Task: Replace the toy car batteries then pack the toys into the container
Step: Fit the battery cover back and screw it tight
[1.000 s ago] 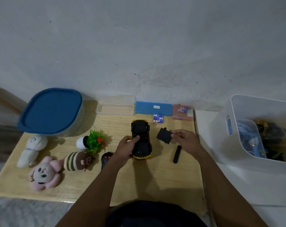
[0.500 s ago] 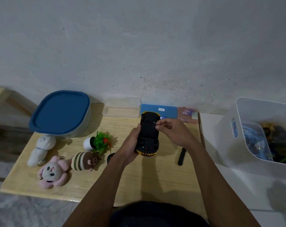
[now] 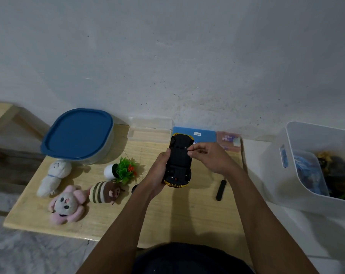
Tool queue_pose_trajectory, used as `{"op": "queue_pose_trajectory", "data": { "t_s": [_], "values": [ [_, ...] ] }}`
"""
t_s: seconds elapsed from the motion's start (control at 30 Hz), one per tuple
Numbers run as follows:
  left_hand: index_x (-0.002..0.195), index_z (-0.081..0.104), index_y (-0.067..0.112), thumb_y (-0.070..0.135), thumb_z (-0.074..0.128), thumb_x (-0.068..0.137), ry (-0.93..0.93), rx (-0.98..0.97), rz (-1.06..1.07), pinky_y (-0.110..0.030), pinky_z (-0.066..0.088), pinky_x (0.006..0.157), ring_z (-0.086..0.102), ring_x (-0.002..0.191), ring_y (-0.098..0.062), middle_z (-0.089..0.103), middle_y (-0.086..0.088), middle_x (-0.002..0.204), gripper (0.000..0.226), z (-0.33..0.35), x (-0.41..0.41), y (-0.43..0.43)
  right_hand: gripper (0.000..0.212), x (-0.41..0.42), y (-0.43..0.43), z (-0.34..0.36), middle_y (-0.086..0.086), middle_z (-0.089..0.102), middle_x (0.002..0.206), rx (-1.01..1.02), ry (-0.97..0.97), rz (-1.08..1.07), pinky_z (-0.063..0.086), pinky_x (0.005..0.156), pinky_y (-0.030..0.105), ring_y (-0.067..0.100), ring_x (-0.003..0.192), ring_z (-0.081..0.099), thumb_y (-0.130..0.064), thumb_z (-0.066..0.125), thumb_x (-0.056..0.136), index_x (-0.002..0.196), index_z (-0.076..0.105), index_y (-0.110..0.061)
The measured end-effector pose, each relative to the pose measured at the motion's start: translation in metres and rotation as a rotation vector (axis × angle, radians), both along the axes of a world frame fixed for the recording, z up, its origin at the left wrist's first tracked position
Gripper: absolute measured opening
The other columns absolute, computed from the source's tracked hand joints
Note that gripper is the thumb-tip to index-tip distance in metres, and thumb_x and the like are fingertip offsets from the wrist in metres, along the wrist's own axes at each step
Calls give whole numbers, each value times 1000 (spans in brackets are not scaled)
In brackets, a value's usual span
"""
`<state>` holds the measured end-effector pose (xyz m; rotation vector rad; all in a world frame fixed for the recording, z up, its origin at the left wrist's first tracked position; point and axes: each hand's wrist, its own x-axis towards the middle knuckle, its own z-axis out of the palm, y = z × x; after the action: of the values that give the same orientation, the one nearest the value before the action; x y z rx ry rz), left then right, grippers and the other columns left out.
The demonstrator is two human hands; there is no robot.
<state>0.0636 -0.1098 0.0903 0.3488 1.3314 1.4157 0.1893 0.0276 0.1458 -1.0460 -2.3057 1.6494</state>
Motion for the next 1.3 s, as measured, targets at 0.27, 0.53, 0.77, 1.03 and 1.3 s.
{"op": "queue_pose_trajectory", "data": {
  "t_s": [0.27,0.53,0.77,1.03,1.3],
  "values": [
    [126,63,19,54,30,102,9,13,-6,-48,51,91,67,101,-30,68,-17,120,54,0,-3,-2,7,-1,-3,-5,-7,72,98,-25,47,-49,49,86,23,5,93,65,-24,67,91,97,70,-26],
    [127,58,14,50,35,101,-5,-47,97,-50,52,96,66,109,-35,68,-18,120,49,-14,-15,-9,24,33,15,-75,1,67,116,-139,-140,-280,44,86,26,12,98,60,-21,58,97,118,67,-12],
    [128,58,13,49,34,102,-1,-79,100,-52,51,98,66,110,-35,68,-18,121,50,-21,-17,-3,14,36,13,-133,2,67,107,65,-470,-289,51,89,37,21,103,62,-18,54,96,90,66,-23],
    [130,54,13,50,37,101,-35,-93,127,-53,50,98,66,110,-33,69,-15,120,50,-29,-21,4,24,11,30,-123,1,65,112,431,-596,-218,52,84,34,21,100,61,-28,60,91,113,65,-21],
    [133,51,12,58,48,92,-65,-128,170,-55,51,97,67,110,-33,67,-16,123,62,-30,-27,14,35,-31,60,-131,5,49,135,737,-674,20,47,90,38,24,122,47,-23,50,98,132,53,-20]
  ]
}}
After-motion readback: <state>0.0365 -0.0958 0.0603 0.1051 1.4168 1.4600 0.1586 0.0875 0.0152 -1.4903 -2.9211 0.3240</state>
